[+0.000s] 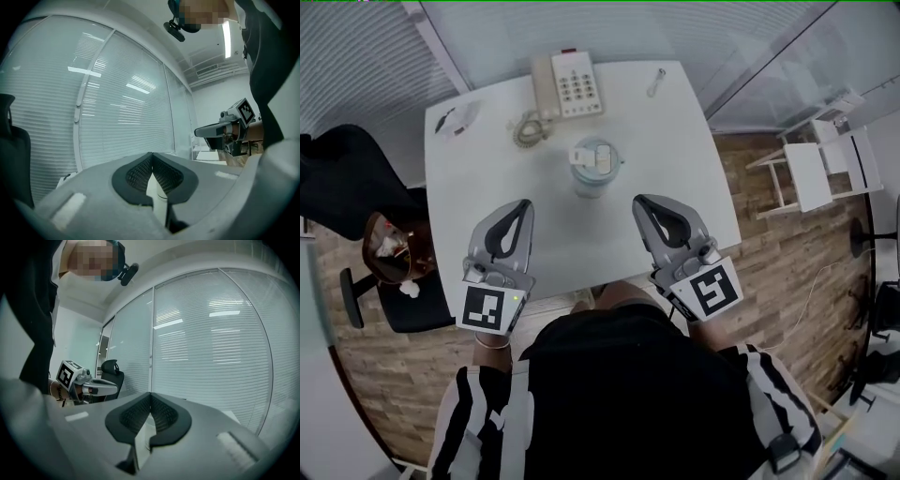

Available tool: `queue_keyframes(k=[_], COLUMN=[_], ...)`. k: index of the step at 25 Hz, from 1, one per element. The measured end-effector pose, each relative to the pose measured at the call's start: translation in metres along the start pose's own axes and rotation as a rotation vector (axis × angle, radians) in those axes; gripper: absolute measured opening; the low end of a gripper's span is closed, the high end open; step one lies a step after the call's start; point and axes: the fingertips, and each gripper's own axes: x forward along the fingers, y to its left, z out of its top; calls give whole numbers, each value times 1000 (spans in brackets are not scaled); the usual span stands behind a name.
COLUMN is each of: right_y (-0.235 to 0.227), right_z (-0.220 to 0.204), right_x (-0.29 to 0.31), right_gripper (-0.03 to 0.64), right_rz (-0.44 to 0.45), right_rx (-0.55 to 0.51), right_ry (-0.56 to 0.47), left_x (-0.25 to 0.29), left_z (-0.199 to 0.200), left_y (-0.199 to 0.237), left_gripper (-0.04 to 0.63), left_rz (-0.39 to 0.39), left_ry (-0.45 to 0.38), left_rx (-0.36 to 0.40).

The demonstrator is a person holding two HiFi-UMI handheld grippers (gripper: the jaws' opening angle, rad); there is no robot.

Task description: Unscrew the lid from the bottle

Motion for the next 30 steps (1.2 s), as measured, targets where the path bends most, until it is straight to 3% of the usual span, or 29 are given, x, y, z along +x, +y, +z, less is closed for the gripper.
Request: queue_keyframes(k=[10,14,19,25,30], right_y=[-24,-31,-28,-15,-15], right_z=[15,15,6,-4,-18], right_x=[2,3,8,13,23], right_gripper=[2,3,83,289,376], right_rz=[87,137,234,375,405], right_rx=[3,19,69,27,7], right_ry=[-69,-69,-63,-61,-5], left_x=[0,2,13,19,21], left_z=[-7,-14,-26,-30,-38], left_y=[22,23,7,-8,-12], left_gripper=[-1,0,105,247,319], left_rz=[72,96,31,-75,-123], left_ry=[12,39,71,39,35], left_rx=[-93,-80,-70,-92,-101])
